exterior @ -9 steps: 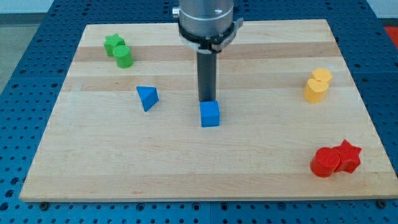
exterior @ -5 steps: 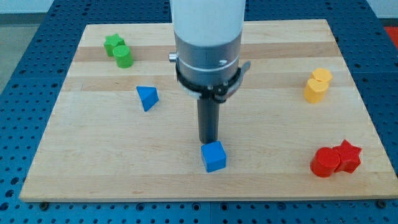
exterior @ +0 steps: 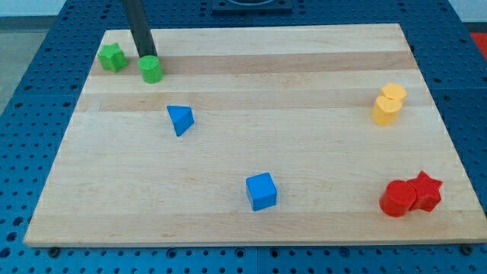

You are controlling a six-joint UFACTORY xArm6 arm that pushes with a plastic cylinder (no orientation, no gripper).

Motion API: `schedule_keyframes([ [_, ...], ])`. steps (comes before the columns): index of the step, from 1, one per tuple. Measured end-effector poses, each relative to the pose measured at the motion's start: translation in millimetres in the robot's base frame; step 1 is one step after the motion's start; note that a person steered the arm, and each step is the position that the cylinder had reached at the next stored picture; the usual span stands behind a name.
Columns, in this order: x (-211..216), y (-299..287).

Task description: Move the green circle to the top of the blue triangle

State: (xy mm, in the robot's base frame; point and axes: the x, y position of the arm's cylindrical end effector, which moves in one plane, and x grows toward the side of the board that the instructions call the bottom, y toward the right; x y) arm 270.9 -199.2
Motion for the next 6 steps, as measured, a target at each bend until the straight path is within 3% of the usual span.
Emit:
schedule_keyframes([
  [1,49,0],
  [3,100,5],
  [6,157,77],
])
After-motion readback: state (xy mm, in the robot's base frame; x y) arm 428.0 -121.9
